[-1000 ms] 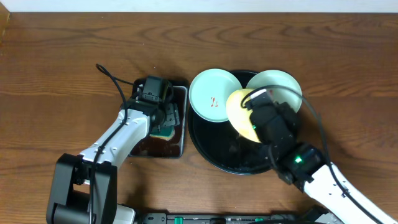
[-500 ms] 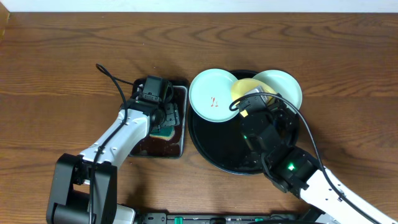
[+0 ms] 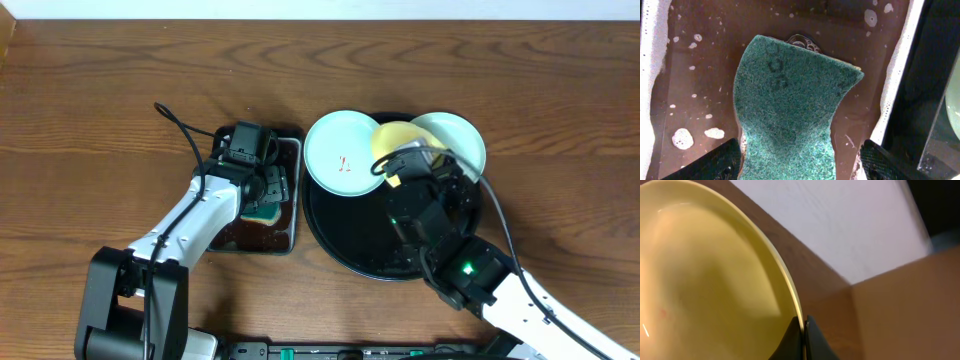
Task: Clean dirty plates on tray and stack at the side
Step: 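Carry the yellow plate right and set it on the table, then grasp the right pale green plate and drag it toward the tray edge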
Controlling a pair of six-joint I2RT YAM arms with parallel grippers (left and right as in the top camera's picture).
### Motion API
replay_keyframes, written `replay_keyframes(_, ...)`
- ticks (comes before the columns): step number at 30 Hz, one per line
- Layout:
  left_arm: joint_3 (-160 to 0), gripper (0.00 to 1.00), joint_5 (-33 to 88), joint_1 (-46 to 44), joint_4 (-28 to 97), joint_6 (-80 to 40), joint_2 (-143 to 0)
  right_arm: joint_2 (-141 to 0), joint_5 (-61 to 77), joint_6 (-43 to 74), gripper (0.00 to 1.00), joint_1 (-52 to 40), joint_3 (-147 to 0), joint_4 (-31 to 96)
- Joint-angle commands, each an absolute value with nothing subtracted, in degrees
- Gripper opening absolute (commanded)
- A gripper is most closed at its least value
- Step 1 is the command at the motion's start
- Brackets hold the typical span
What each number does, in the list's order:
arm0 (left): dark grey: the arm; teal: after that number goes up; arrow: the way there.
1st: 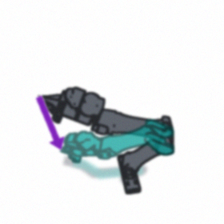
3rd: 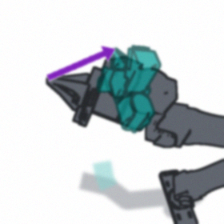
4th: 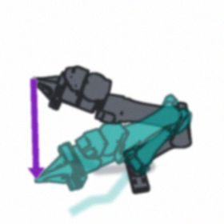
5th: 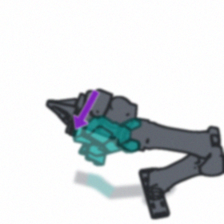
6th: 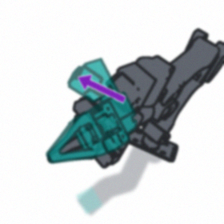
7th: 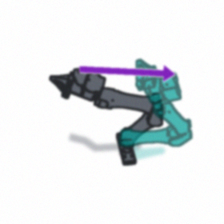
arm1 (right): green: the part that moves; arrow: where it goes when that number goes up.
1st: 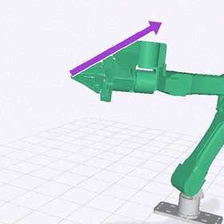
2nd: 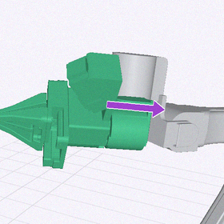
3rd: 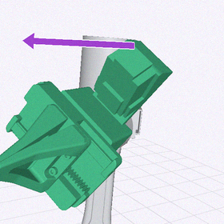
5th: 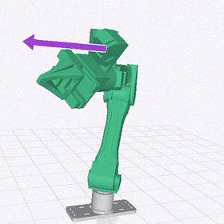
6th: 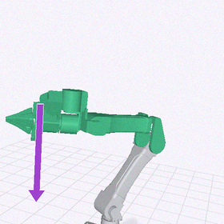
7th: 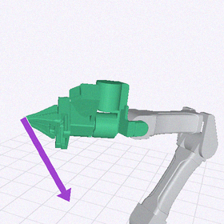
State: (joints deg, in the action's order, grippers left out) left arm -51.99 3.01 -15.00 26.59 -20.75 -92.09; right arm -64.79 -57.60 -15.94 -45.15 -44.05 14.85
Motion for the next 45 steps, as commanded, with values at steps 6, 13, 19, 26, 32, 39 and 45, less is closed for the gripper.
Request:
replay_keyframes(6, -51.05, 0.77, 2.33, -14.85, 28.32, -20.82, -92.62, -64.82, -32.27, 15.42, 0.01, -26.17, -44.88, 19.68)
replay_keyframes(13, -51.05, 0.77, 2.31, -14.85, 28.82, -20.82, -92.62, -66.52, -9.91, 26.20, 0.01, 0.38, -44.88, 21.65)
replay_keyframes(19, -51.05, 0.77, 2.31, -14.85, 28.38, -20.82, -92.62, -69.28, -3.55, 33.23, 0.01, 19.35, -44.88, 21.65)
replay_keyframes(26, -51.05, 0.77, 2.31, -14.85, 28.38, -20.82, -92.62, -76.60, -2.46, 39.88, 0.01, 33.58, -44.88, 21.45)
replay_keyframes(32, -51.05, 0.77, 2.33, -14.85, 28.16, -20.84, -92.62, -84.55, -2.48, 39.68, 0.01, 36.77, -44.88, 19.33)
replay_keyframes(39, -51.05, 0.77, 2.33, -14.85, 28.18, -20.82, -92.62, -87.64, 5.17, 35.05, 0.66, 36.77, -44.88, 13.54)
replay_keyframes(45, -51.05, 0.77, 2.31, -14.85, 28.18, -20.84, -92.62, -85.30, 16.01, 28.14, 0.73, 36.07, -44.88, 9.72)
